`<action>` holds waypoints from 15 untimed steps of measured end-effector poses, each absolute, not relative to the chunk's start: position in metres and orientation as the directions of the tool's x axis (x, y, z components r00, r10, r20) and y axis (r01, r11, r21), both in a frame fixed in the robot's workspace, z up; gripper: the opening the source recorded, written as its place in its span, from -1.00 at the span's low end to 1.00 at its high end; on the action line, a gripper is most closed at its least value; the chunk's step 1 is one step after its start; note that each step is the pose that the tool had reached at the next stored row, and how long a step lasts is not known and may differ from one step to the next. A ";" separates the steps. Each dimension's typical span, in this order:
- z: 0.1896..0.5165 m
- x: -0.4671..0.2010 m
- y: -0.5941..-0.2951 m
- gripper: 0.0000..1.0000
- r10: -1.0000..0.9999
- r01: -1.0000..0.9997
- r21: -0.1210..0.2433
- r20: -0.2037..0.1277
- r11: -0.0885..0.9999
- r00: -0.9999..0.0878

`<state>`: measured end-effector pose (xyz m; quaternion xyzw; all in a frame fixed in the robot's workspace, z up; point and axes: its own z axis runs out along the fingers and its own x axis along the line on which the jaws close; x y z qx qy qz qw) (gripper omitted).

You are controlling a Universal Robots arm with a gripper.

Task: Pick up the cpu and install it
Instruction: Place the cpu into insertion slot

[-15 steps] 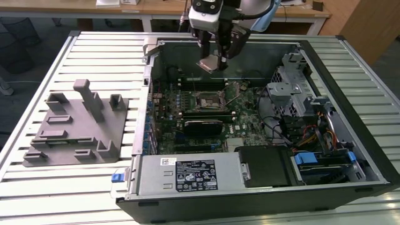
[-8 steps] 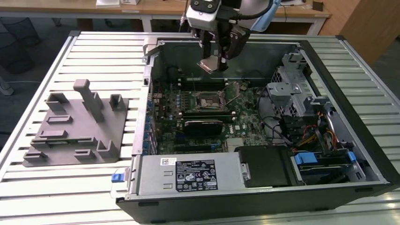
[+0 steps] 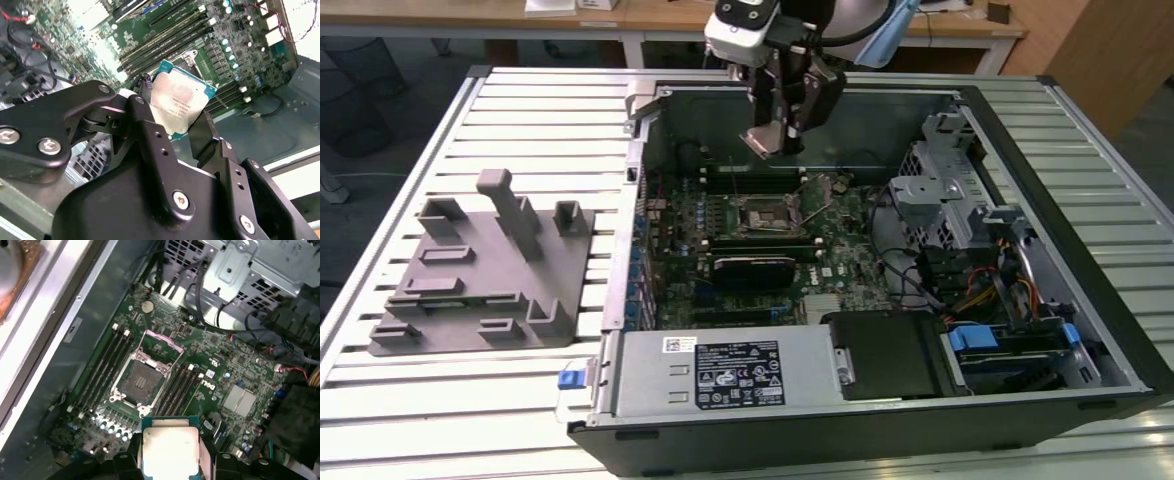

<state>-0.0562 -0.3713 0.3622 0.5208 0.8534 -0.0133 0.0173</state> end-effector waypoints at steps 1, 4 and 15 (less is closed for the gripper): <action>0.362 -0.056 -0.371 0.08 0.897 0.897 -0.005 -0.043 0.441 -0.441; 0.360 -0.056 -0.371 0.08 0.918 0.919 -0.005 -0.043 0.395 -0.395; 0.358 -0.056 -0.370 0.08 0.967 0.968 -0.005 -0.043 0.252 -0.252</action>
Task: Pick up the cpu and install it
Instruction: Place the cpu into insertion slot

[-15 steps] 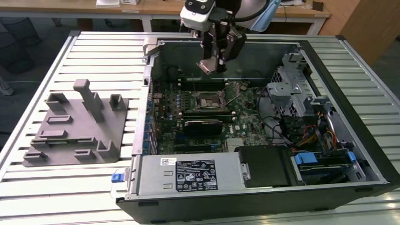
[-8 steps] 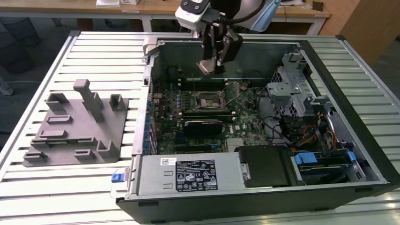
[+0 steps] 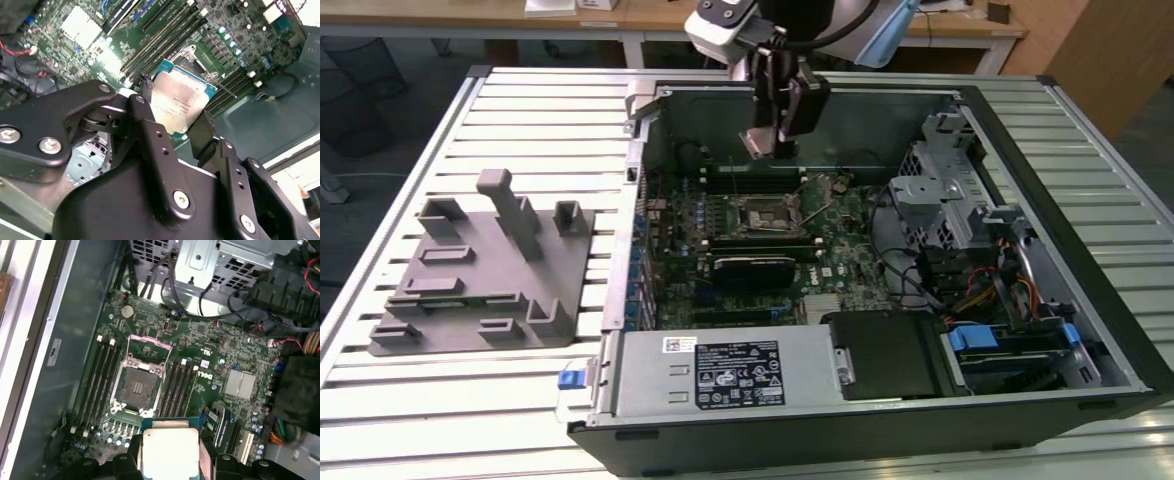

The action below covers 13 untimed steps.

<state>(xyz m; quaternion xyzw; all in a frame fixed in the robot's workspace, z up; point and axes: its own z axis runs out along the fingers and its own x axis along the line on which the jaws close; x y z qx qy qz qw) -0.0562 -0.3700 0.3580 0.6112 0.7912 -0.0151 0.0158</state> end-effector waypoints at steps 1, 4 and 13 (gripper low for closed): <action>0.358 -0.056 -0.370 0.08 0.970 0.971 -0.005 -0.043 0.240 -0.240; 0.357 -0.056 -0.369 0.08 0.978 0.978 -0.005 -0.044 0.206 -0.206; 0.356 -0.056 -0.368 0.08 0.987 0.988 -0.005 -0.044 0.152 -0.153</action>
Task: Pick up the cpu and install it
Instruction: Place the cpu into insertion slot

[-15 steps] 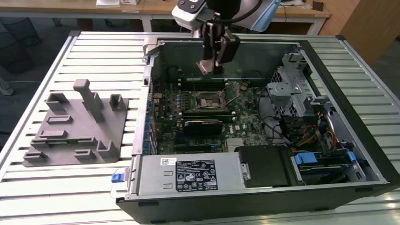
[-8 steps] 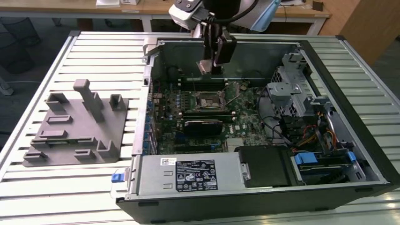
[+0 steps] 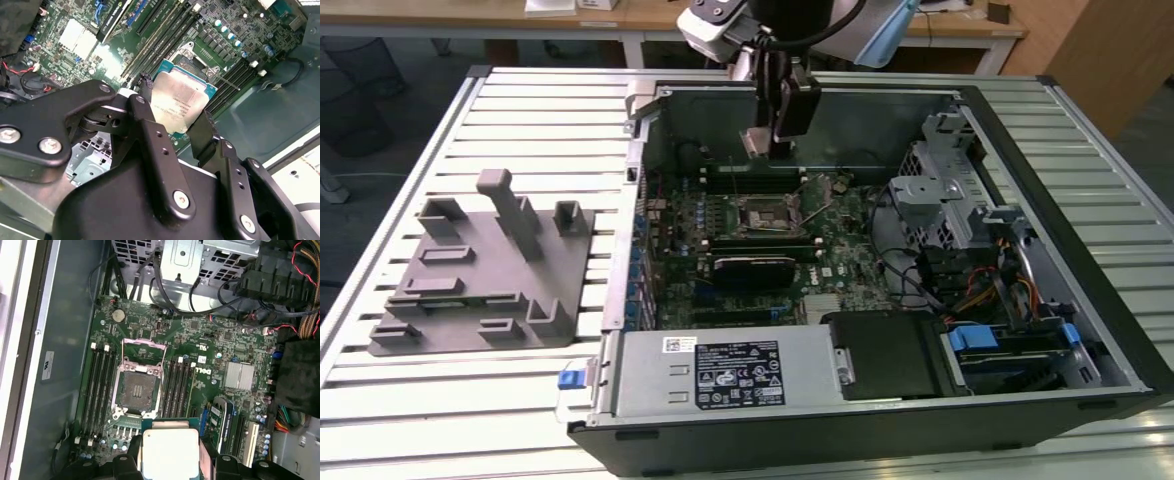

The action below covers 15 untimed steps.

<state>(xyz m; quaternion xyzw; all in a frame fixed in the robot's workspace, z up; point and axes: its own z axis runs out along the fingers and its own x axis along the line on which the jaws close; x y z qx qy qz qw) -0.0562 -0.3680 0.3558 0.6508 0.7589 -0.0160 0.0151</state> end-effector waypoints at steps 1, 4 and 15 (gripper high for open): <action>0.356 -0.056 -0.368 0.08 0.987 0.988 -0.005 -0.044 0.152 -0.152; 0.356 -0.056 -0.368 0.08 0.987 0.988 -0.005 -0.044 0.152 -0.152; 0.349 -0.054 -0.365 0.08 0.996 0.997 -0.005 -0.043 0.077 -0.077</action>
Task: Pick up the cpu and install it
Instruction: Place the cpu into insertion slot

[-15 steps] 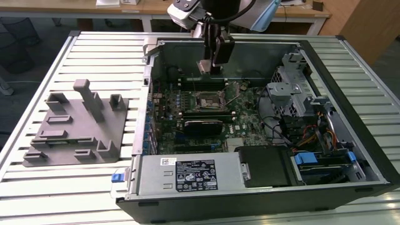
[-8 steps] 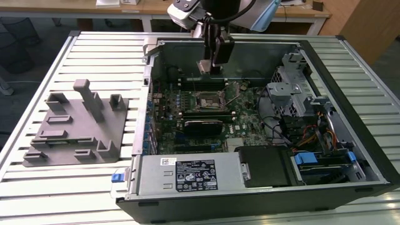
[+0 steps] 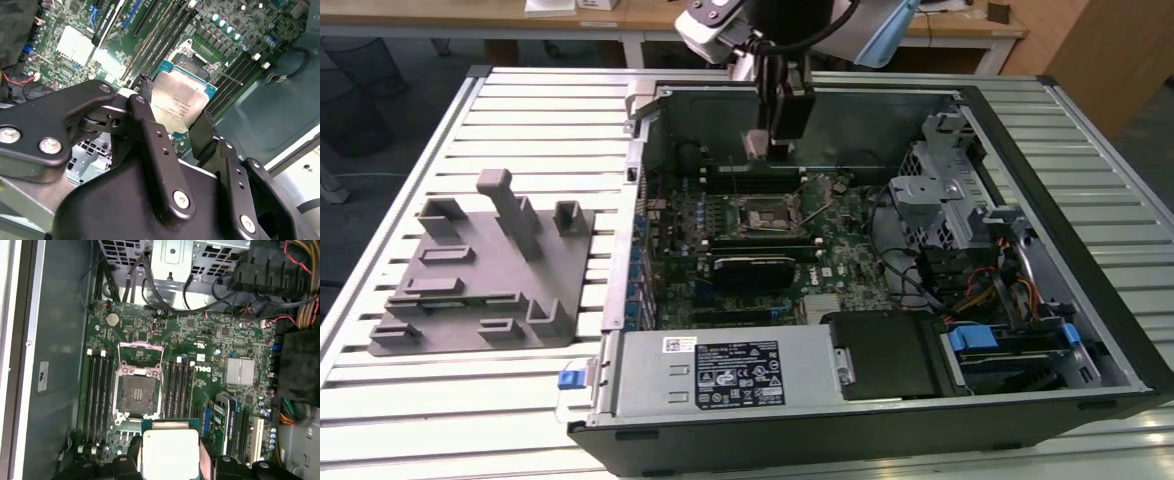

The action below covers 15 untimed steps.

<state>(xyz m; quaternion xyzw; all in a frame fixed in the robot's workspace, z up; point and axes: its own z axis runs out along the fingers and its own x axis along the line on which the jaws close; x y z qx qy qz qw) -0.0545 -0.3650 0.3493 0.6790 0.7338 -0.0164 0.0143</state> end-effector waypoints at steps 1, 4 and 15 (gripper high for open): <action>0.348 -0.054 -0.364 0.08 0.996 0.997 -0.005 -0.043 0.077 -0.077; 0.342 -0.050 -0.361 0.08 0.996 0.997 -0.005 -0.043 0.075 -0.076; 0.322 -0.045 -0.357 0.08 0.998 0.999 -0.005 -0.041 0.040 -0.040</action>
